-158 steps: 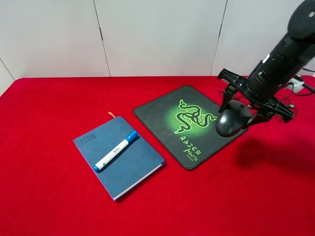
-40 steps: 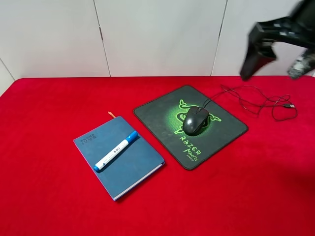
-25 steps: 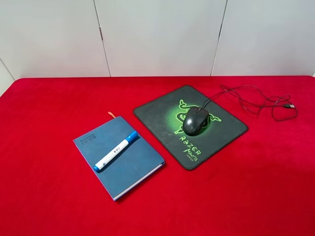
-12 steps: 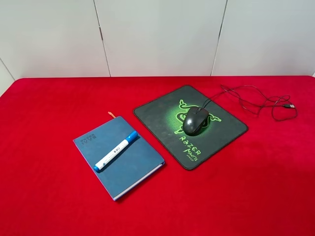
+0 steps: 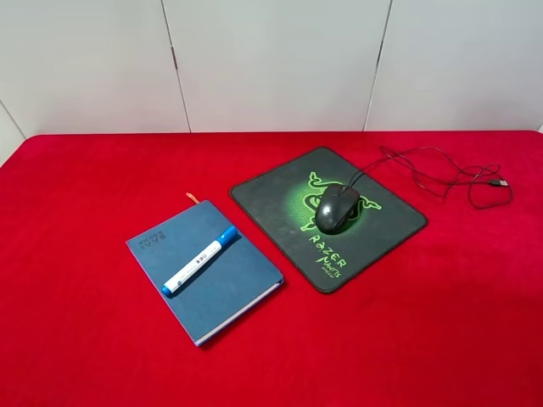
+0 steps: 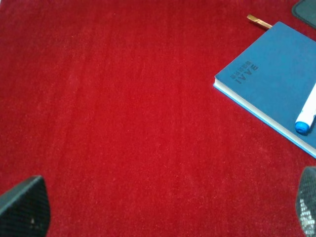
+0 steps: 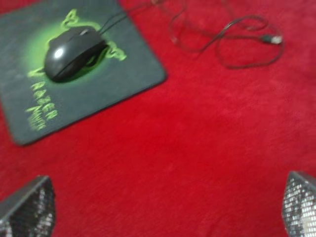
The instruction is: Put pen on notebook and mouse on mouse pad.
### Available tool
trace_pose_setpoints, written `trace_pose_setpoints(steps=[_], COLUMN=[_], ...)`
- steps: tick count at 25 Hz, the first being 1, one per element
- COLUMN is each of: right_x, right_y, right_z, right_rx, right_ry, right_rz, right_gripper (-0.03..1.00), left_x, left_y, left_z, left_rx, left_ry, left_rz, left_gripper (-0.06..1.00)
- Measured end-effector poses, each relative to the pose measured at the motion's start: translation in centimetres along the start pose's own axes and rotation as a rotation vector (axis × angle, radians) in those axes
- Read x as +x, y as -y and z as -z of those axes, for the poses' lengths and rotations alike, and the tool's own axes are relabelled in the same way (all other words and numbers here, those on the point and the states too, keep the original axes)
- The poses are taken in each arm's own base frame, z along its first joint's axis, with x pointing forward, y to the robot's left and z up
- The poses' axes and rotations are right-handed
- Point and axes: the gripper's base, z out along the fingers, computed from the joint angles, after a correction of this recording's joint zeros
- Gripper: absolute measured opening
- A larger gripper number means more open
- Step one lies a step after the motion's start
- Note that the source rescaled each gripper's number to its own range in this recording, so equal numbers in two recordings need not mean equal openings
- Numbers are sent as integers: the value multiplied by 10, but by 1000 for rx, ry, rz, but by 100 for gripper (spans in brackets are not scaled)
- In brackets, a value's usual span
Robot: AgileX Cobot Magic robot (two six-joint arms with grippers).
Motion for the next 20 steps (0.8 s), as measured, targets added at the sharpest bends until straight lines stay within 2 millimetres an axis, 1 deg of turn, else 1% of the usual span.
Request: trace_pose_setpoints(steps=[4,7,11,20], right_x=[15,23,24,24], right_y=[0,0,0,0], right_z=[-2,-10,-13,-13], right_rx=[56,109,150,151], right_ry=[89,107,98,101], right_rz=[-27,-52,-72,-71], right_gripper=[100,100,100,100], left_x=[0,0,0,0], left_y=[0,0,0,0], left_z=[0,0,0,0], left_rx=[0,0,0,0], left_ry=[0,0,0,0], left_rz=[0,0,0,0], left_gripper=[100,100,100,100])
